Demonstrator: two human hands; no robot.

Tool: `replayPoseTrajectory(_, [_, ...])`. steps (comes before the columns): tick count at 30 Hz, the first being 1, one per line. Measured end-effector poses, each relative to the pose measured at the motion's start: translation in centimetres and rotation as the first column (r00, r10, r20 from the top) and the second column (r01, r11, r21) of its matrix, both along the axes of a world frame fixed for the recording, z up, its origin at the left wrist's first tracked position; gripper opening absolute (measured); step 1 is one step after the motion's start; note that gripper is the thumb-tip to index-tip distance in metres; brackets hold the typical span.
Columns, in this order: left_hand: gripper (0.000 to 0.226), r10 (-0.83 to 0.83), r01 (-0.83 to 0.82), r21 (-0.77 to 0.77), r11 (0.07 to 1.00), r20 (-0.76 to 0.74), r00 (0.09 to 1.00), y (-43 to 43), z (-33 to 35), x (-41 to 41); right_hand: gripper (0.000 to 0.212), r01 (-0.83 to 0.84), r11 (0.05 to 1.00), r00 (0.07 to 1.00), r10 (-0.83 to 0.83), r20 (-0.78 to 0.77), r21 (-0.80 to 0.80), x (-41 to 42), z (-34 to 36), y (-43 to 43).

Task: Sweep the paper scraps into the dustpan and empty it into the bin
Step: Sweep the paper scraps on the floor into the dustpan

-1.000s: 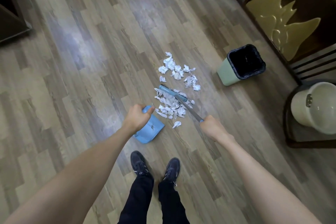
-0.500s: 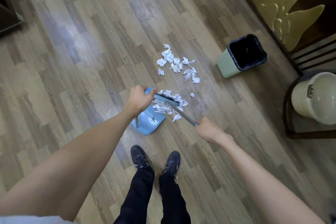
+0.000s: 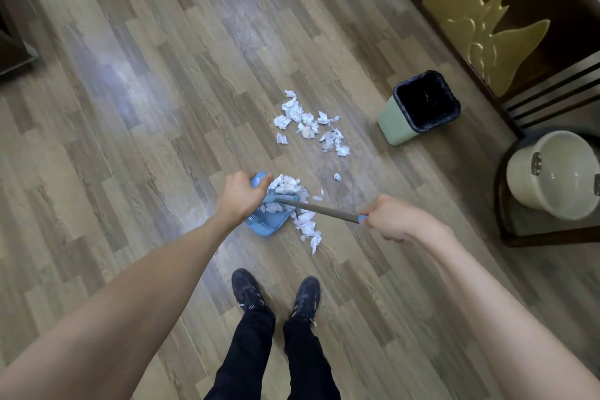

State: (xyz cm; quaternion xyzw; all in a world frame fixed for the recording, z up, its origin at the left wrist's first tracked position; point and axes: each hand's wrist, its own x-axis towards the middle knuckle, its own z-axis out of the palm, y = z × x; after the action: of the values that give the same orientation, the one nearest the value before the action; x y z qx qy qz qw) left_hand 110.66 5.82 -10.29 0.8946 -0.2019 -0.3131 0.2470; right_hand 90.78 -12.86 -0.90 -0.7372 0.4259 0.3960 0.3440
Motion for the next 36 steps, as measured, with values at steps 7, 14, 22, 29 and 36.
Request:
replayPoseTrajectory(7, [0.054,-0.047,0.047,0.018,0.999,0.033,0.998,-0.2,1.4,0.7,0.024,0.168,0.985,0.986,-0.167,0.023,-0.045,-0.1,-0.1,-2.0])
replayPoseTrajectory(14, [0.053,-0.06,0.059,0.042,0.997,0.033,0.998,2.5,-0.1,0.1,0.028,0.098,0.981,0.991,-0.08,0.111,-0.169,1.4,-5.4,0.9])
replayPoseTrajectory(22, [0.052,-0.057,0.055,0.077,0.996,0.033,0.998,6.8,0.1,-1.5,0.037,0.003,0.975,1.0,-0.006,-0.013,-0.222,-2.7,-7.8,4.1])
replayPoseTrajectory(29, [0.051,-0.096,0.094,0.08,0.992,0.011,0.995,8.9,-0.1,-4.5,0.026,0.191,0.969,0.982,-0.187,0.041,-0.159,-7.0,-4.7,3.3])
replayPoseTrajectory(36, [0.05,-0.214,0.216,0.066,0.974,-0.027,0.976,8.3,-1.4,-7.8,0.035,0.805,0.574,0.588,-0.805,-0.076,0.153,-9.1,-5.1,8.8])
